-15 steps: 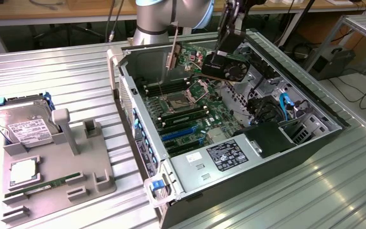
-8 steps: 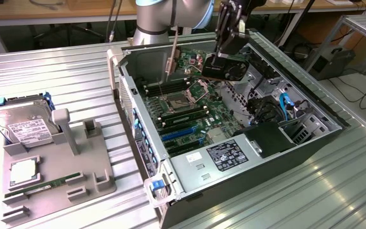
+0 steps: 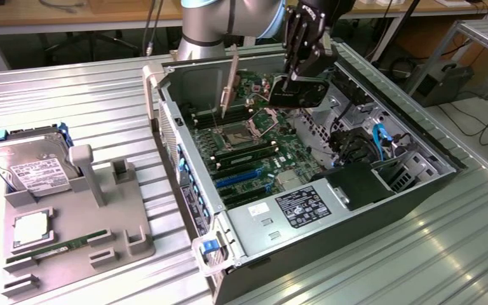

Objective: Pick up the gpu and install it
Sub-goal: 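Insert the gpu into the slot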

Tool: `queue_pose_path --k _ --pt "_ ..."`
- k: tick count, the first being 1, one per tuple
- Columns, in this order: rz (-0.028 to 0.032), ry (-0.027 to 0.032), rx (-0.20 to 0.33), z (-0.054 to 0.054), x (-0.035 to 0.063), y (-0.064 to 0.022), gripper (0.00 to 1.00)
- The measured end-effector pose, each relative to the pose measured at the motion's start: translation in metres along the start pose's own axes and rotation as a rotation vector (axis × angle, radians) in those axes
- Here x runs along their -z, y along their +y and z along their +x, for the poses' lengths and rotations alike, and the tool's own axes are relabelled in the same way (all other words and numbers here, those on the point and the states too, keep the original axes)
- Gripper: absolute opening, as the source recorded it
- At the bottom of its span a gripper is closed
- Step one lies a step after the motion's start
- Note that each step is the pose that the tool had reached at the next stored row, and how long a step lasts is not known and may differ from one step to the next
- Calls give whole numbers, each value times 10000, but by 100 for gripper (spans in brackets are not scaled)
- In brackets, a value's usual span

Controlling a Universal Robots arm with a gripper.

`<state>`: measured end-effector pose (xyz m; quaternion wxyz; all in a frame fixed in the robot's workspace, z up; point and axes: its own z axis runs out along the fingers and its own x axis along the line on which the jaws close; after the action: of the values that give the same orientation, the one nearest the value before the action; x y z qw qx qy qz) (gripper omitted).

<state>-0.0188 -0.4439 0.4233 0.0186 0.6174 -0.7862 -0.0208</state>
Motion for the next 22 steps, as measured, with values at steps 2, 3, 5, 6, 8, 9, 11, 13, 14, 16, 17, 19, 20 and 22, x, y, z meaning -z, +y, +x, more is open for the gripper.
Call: queue_pose_path --k 2,3,5,6,8,9,11,13,14,16,17,19,20,22 --pt "1 18 359 0 -20 -1 26" --pt "2 27 545 0 -31 -2 26" --pt "3 47 921 0 -53 -3 26" --pt "3 58 1121 0 -66 -4 26" --pt "4 76 1492 0 -90 -5 26" --pt "4 84 1680 0 -103 -6 26" --pt "5 112 2183 0 -140 -8 26" --pt "6 131 2594 -1 -170 -10 26" --pt "7 140 2772 0 -182 -10 26" --pt "7 161 3174 0 -210 -12 26" --pt "8 168 3321 0 -220 -12 26" --pt "9 187 3708 -1 -247 -14 26" --pt "9 199 3934 -1 -262 -15 26" --pt "11 223 4380 -1 -298 -16 26"
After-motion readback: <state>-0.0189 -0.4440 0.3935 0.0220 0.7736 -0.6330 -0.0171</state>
